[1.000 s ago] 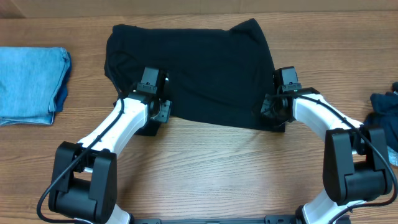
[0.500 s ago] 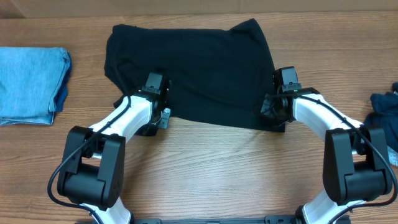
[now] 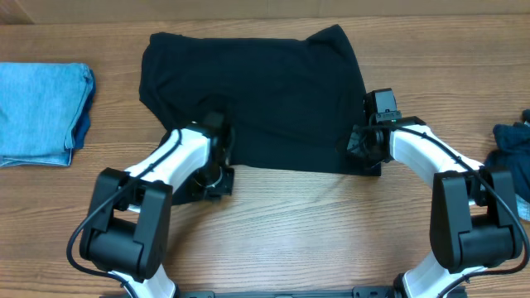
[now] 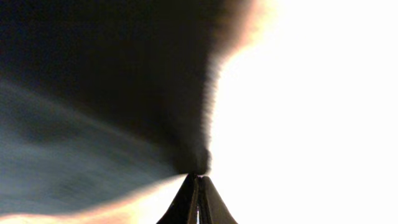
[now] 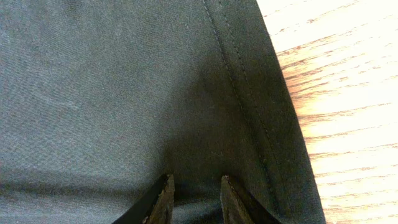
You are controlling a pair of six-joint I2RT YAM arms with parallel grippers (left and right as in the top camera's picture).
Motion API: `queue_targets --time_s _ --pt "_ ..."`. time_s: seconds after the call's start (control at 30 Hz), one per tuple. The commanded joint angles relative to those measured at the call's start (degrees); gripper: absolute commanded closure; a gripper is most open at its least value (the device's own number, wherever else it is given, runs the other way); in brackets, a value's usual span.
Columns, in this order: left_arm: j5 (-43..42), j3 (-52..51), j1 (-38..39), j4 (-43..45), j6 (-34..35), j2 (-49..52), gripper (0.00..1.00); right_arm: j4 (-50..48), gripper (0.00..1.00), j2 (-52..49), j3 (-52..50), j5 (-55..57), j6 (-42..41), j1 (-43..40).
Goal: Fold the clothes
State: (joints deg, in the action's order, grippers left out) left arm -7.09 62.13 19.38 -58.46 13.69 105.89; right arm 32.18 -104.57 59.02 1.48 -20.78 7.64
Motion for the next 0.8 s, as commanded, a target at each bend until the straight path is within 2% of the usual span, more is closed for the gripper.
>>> queue_targets --time_s 0.0,0.2,0.4,0.53,0.6,0.63,0.77 --pt "-6.6 -0.6 5.0 -4.1 5.2 0.4 0.96 1.3 0.7 -3.1 -2.7 2.3 -0.3 -0.6" --pt "-7.6 -0.5 12.3 -6.3 9.3 -0.6 0.96 1.5 0.7 -3.1 -2.7 2.3 -0.3 -0.6" --pt "3.9 2.1 14.1 -4.7 11.3 -9.9 0.96 1.4 0.7 -3.1 -2.6 2.2 -0.3 -0.6" --pt "17.8 3.0 10.8 -2.9 11.4 -17.5 0.91 1.2 0.7 -3.1 -2.6 1.1 -0.3 -0.6" --pt "23.3 3.0 9.3 -0.8 9.5 -18.8 0.87 1.0 0.7 -3.1 -2.6 0.7 -0.3 -0.6" --pt "24.7 3.0 8.3 1.6 6.3 -18.9 0.86 0.9 0.7 -3.1 -2.6 0.7 -0.3 -0.6" --pt "24.0 1.9 5.0 9.8 -1.8 -16.7 0.82 0.7 0.7 -3.1 -2.6 0.7 -0.3 -0.6"
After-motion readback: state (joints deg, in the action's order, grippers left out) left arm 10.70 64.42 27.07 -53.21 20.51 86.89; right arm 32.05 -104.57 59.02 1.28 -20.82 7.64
